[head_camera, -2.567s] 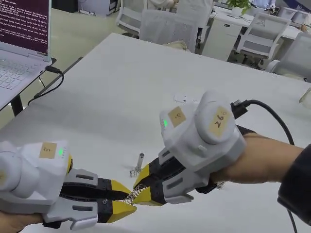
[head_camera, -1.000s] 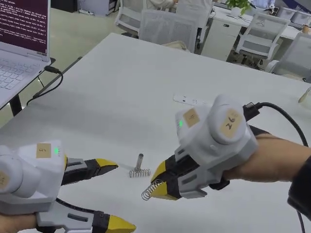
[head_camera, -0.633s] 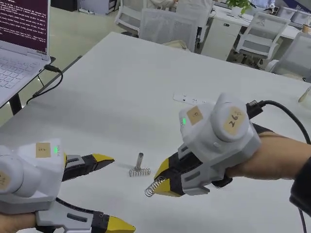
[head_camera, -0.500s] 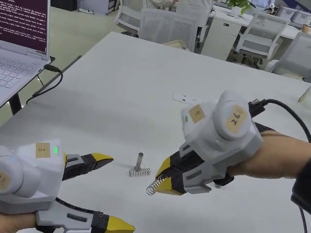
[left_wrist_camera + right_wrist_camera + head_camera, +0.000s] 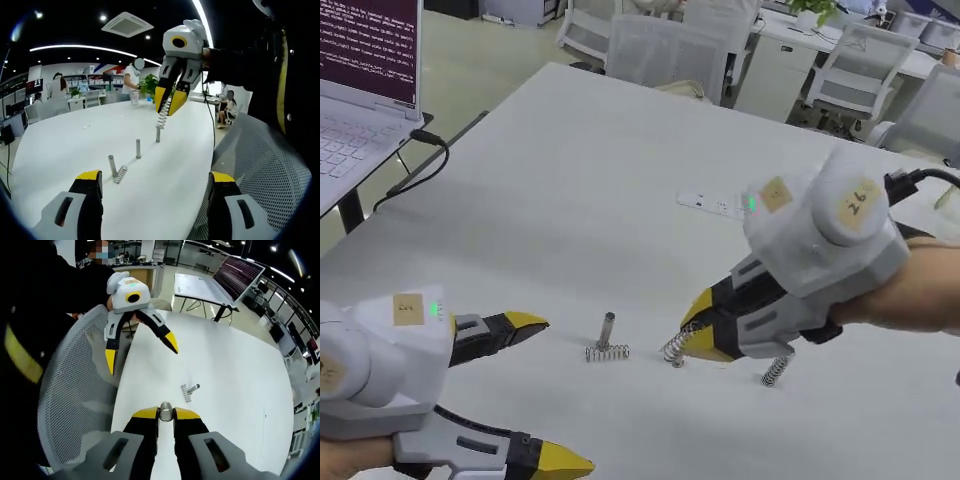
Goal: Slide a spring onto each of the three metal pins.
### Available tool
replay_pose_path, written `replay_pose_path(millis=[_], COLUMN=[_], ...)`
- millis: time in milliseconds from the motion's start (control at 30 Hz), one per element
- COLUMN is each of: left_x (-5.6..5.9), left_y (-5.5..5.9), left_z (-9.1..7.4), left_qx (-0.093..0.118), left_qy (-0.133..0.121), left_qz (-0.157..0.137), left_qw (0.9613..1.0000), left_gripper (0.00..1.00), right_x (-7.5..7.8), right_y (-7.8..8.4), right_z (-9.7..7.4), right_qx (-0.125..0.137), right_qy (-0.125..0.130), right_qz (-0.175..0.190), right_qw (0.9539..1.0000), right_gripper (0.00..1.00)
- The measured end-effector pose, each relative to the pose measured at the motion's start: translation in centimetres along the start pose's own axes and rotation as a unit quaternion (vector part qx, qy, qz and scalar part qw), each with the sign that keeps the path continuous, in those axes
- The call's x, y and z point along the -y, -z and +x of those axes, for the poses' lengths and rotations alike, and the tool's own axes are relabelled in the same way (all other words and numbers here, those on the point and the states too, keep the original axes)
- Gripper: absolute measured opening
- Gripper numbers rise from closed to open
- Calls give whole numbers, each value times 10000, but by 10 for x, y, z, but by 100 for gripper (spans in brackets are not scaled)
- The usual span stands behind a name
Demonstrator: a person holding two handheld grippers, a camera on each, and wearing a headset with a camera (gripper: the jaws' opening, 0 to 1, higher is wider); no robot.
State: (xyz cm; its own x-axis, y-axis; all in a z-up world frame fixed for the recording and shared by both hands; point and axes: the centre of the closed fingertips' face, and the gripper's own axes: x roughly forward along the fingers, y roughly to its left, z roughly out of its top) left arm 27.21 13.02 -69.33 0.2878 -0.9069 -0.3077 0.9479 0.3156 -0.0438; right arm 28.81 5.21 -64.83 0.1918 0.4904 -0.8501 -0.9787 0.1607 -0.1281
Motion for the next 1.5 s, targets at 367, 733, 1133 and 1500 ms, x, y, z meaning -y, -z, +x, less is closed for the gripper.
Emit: replay_pose_path(millis=[367,733,1133,1500], left_x=[-1,-3,-3,-4], left_y=[2,4,6,10], left_z=[-1,-3,-4,-6], left_qx=[-12,-36,-74,-103], left_qy=[-33,-70,-118,-155], left_qz=[-6,-26,-17,-23], left_qw=[10000,10000,9999,9998], left_gripper=[84,83,83,81], right_x=[33,49,62,67], right_y=[23,40,54,64], right_z=[-8,3,22,38], right_qx=[-290,-542,-740,-860], right_qy=[250,176,118,21], right_qz=[138,249,343,467], right_qw=[9992,9981,9966,9952], right_gripper=[8,8,8,8])
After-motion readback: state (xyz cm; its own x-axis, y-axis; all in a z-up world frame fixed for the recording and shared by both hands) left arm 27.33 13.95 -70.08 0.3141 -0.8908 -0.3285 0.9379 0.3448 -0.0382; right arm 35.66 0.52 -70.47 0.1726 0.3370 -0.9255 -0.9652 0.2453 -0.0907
